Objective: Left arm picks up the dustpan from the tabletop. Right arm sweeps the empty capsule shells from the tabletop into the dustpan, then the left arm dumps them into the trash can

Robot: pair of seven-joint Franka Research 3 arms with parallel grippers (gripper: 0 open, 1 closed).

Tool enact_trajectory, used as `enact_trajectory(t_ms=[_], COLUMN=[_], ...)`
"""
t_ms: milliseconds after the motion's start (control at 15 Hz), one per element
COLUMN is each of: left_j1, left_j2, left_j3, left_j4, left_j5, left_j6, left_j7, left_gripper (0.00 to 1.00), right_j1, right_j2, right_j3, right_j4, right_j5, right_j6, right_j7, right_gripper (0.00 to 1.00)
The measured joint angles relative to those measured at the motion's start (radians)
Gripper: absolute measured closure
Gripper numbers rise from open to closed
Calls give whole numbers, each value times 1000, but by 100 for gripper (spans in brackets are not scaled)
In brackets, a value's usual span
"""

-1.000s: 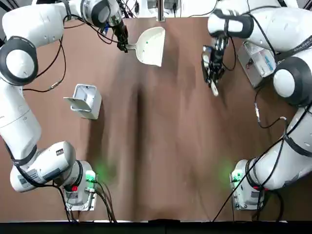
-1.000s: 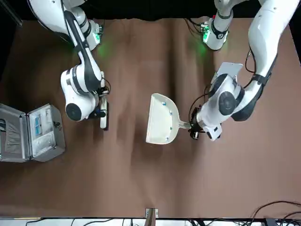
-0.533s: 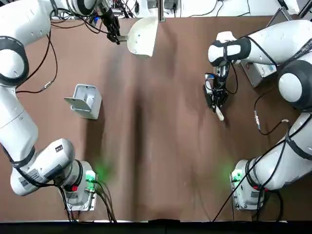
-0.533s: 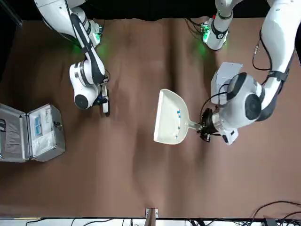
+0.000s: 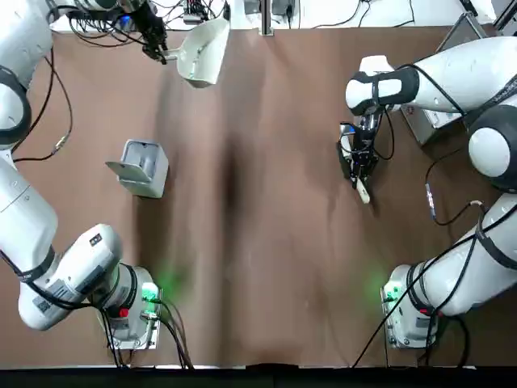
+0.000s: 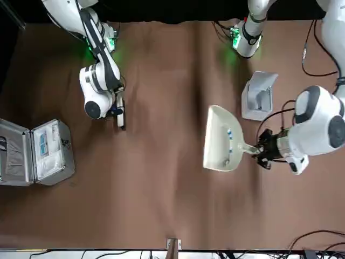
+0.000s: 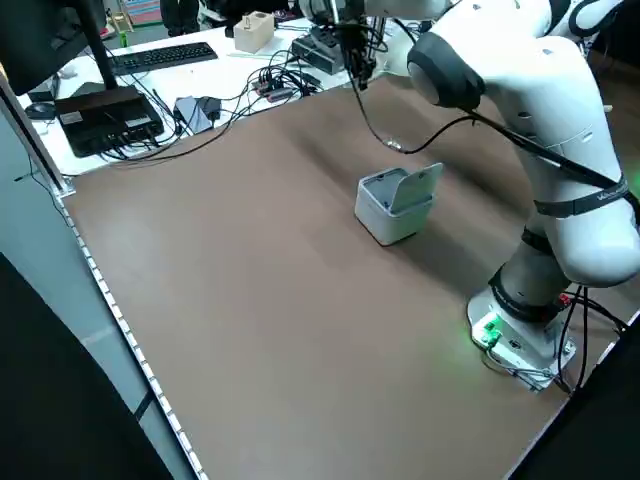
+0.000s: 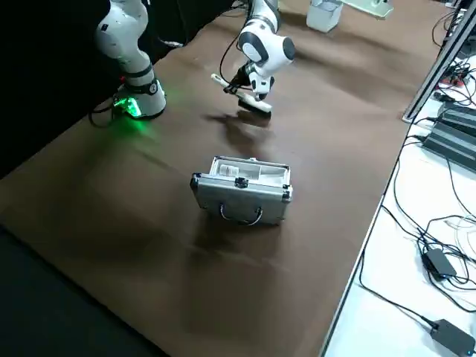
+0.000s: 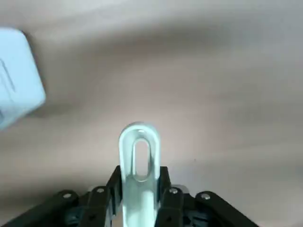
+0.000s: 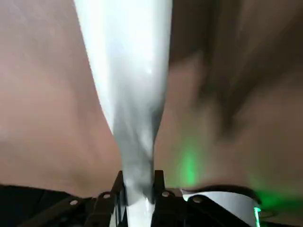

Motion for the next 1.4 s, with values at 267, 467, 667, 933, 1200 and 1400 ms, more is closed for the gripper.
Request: enact_trajectory(t_ms=[267, 467, 667, 933, 1200, 1400], left_j1=[63, 139, 151, 107, 14, -15], left_j2=[0, -7, -68, -167, -232, -264], left_j3=[-1, 1, 105, 281, 445, 518], left_j4=[42, 74, 83, 83, 83, 55], left_j5=[0, -1, -96, -214, -284, -298], left_j6=[-90, -137, -144, -149, -144, -61], left_j7=[97, 235, 379, 553, 639, 666], left_gripper=[66, 66, 66, 66, 66, 66], right_j1=[46, 71, 76, 77, 78, 80], right_j2=[0, 7, 24, 55, 60, 62], right_j3=[3, 4, 4, 4, 5, 6], right_j4=[-1, -10, -14, -13, -12, -9], right_j5=[7, 10, 10, 12, 14, 16], right_j6=[51, 74, 82, 97, 97, 90], right_j7=[90, 118, 125, 126, 126, 126], right_gripper=[74, 74, 74, 74, 73, 50])
